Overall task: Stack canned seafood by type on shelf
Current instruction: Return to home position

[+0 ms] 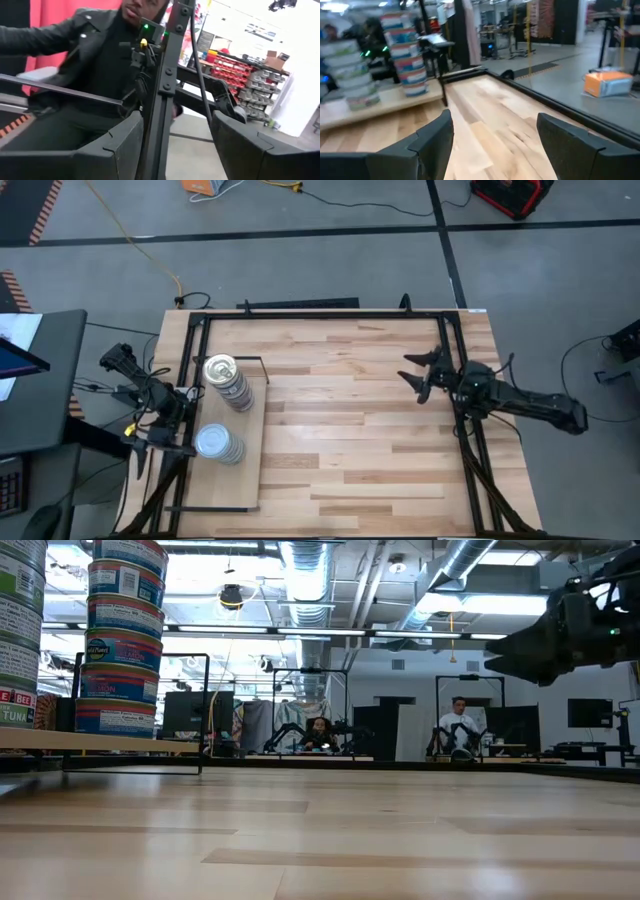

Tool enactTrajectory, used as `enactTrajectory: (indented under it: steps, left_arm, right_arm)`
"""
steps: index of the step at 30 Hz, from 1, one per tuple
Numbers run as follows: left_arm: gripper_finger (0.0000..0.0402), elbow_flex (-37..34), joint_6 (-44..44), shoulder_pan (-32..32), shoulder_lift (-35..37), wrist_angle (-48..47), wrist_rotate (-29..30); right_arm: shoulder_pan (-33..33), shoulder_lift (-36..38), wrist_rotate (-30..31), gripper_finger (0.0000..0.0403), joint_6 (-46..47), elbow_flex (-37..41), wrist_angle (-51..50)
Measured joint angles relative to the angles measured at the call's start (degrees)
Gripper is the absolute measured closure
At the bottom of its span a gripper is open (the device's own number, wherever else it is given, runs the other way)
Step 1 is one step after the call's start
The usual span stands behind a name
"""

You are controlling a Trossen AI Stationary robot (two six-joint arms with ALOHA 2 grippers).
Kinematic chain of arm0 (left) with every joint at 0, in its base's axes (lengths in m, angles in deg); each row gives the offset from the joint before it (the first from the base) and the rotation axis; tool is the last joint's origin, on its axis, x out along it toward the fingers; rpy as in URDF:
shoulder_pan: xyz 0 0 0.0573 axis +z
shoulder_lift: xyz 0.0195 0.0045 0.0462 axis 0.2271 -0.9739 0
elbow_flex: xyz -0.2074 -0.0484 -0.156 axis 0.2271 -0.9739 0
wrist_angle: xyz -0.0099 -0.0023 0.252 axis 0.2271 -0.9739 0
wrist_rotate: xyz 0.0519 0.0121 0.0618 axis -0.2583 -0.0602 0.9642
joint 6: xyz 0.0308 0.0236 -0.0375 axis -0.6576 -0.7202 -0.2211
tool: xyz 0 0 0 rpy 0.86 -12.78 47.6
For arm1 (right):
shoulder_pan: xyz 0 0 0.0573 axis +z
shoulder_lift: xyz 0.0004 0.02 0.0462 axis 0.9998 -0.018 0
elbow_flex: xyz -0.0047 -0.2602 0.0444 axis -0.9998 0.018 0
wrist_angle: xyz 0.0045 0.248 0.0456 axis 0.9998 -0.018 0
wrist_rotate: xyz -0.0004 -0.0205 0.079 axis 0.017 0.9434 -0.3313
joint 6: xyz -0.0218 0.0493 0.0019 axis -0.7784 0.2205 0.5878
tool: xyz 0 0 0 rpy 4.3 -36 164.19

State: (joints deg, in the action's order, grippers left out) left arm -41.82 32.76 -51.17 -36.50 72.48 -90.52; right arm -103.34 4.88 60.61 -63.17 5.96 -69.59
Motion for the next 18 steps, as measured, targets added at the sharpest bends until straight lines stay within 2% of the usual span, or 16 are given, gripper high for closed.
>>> enactTrajectory:
  steps: [5, 18]
  left_arm:
    - [0.0181, 0.0, 0.1, 0.0, 0.0, 0.0, 1.2]
    - [0.0181, 0.0, 0.1, 0.0, 0.0, 0.0, 1.2]
  right_arm:
    - [2.7, 0.0, 0.0, 0.0092, -4.3, 0.0, 1.2]
    - [4.6, 0.0, -0.1, 0.0092, -4.0, 0.0, -1.4]
